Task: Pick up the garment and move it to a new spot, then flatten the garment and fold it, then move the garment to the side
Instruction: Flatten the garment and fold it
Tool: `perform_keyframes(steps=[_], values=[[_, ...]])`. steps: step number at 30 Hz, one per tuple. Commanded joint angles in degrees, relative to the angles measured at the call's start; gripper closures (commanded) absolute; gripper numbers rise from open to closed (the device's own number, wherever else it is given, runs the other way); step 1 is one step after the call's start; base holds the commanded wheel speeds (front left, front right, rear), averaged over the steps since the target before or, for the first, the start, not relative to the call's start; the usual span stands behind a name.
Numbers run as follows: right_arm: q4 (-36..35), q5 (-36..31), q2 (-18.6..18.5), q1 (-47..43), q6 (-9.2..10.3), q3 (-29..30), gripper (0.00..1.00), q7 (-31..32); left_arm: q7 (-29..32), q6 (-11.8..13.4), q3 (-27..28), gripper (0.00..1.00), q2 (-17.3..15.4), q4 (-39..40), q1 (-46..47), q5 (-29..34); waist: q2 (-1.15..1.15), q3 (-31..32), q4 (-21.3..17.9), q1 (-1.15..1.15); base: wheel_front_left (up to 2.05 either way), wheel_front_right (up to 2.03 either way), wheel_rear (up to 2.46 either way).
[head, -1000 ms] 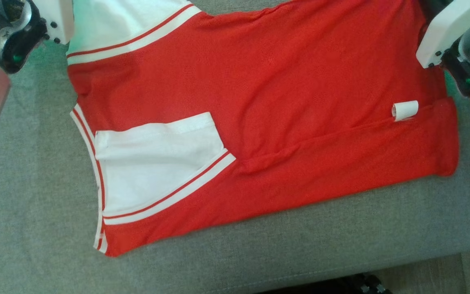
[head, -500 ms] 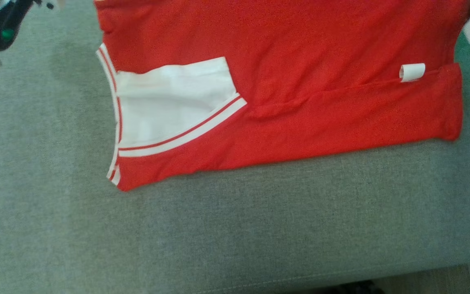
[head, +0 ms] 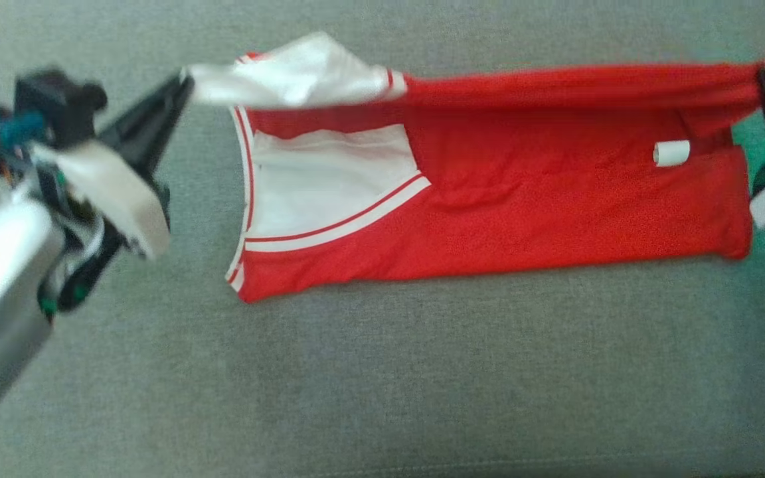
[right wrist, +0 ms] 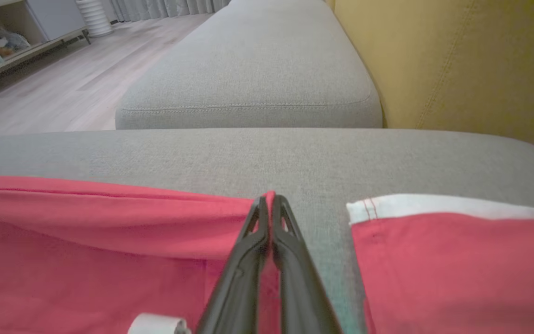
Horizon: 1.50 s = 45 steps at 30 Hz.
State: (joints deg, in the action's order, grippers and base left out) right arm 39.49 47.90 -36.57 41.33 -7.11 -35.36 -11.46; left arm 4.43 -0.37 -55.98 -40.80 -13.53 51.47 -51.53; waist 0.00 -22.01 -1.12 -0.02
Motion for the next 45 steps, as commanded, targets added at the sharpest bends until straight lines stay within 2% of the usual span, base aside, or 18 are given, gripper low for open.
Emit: perform_keyframes(steps=[1,8,12,13,14,15,16,19,21,24,26,29,34,41,42,43,44,45], values=[[-1.3,-0.2,-2.1,-2.3,-0.37,0.5,1.0,-0.7,-0.5,0.9,2.4,1.0,-3.6,2.2,0.9,-0.4,0.0,0.7,0.6,0.02,0.0,0.0,0.0],[-6.4,-3.0,-2.1,-12.1,-0.37,6.3,1.0,-0.6,-2.7,7.6,1.3,1.0,-6.6,13.0,-10.0,-2.2,0.0,1.5,1.3,0.02,0.0,0.0,0.0],[-8.8,-5.3,-0.6,-16.1,-0.37,9.9,1.0,1.1,-4.5,9.8,1.2,1.0,-6.2,14.4,-13.6,-3.1,0.0,1.4,1.3,0.02,0.0,0.0,0.0],[-9.3,-5.9,-0.1,-16.9,-0.37,11.0,0.85,1.5,-5.1,10.2,1.1,1.0,-5.9,14.3,-14.3,-3.2,0.0,1.4,1.2,0.02,0.0,0.0,0.0],[-9.6,-6.4,0.6,-17.8,-0.37,12.1,0.31,1.9,-5.9,10.7,1.2,0.75,-5.4,14.1,-14.9,-3.3,0.0,1.4,1.2,0.02,0.0,0.0,0.0],[-10.0,-6.8,1.3,-18.6,-0.37,13.5,0.0,2.1,-6.8,11.2,1.3,0.27,-4.9,13.9,-15.5,-3.3,0.0,1.4,1.2,0.02,0.0,0.0,0.0],[-10.3,-7.3,2.1,-19.5,-0.37,15.1,0.0,2.0,-8.1,11.9,1.5,0.0,-4.3,13.7,-16.1,-3.3,0.0,1.5,1.2,0.02,0.0,0.0,0.0],[-12.0,-9.0,4.8,-22.7,-0.37,20.0,0.0,0.7,-14.1,15.0,2.7,0.0,-2.0,12.6,-17.9,-1.6,0.0,2.3,1.4,0.02,0.0,0.0,0.0],[-13.1,-10.2,7.3,-25.2,-0.37,24.2,0.0,-0.6,-17.8,18.4,3.8,0.0,0.3,11.7,-19.0,1.3,0.0,3.1,1.7,0.02,0.0,0.0,0.0],[-14.6,-12.2,11.7,-28.5,-0.37,30.1,0.0,-1.6,-19.3,22.4,6.6,0.0,4.7,10.7,-21.9,5.8,0.0,4.3,2.0,0.02,0.0,0.0,0.0],[-15.3,-14.0,14.7,-29.8,-0.37,33.3,0.0,-1.8,-19.4,24.6,10.7,0.0,8.5,12.4,-24.4,10.3,0.0,5.0,2.3,0.02,0.0,0.0,0.0],[-15.2,-16.2,18.0,-30.0,-0.37,37.0,0.0,-0.2,-19.4,26.9,16.4,0.0,14.1,15.2,-29.8,17.2,0.0,5.9,3.1,0.02,0.0,0.0,0.0],[-12.1,-19.6,20.2,-27.5,-0.37,42.1,0.0,3.4,-19.4,26.8,21.7,0.0,21.9,17.8,-37.6,26.3,0.0,6.8,5.3,0.02,0.0,0.0,0.0],[-3.7,-23.2,20.6,-24.0,-0.37,45.9,0.0,9.3,-19.4,22.1,25.4,0.0,28.4,17.3,-42.4,33.1,0.0,7.3,8.3,0.02,0.0,0.0,0.0],[-2.5,-23.3,20.6,-23.6,-0.37,45.8,0.12,10.2,-19.4,21.4,26.0,0.0,29.0,17.1,-42.7,33.8,0.0,7.4,8.6,0.02,0.0,0.0,0.0],[-2.5,-23.3,20.6,-23.6,-0.37,45.8,0.12,10.2,-19.4,21.4,26.0,0.0,29.0,17.1,-42.7,33.8,0.0,7.4,8.6,0.02,0.0,0.0,0.0],[-1.6,-23.3,20.7,-23.3,-0.37,45.8,0.45,10.8,-19.4,20.8,26.6,0.0,29.5,16.9,-43.0,34.4,0.0,7.5,8.8,0.02,0.0,0.0,0.0],[-0.9,-23.2,20.7,-23.2,-0.37,45.5,0.87,11.5,-19.4,20.3,27.3,0.0,30.0,16.8,-43.3,35.0,0.0,7.7,9.0,0.02,0.0,0.0,0.0]])
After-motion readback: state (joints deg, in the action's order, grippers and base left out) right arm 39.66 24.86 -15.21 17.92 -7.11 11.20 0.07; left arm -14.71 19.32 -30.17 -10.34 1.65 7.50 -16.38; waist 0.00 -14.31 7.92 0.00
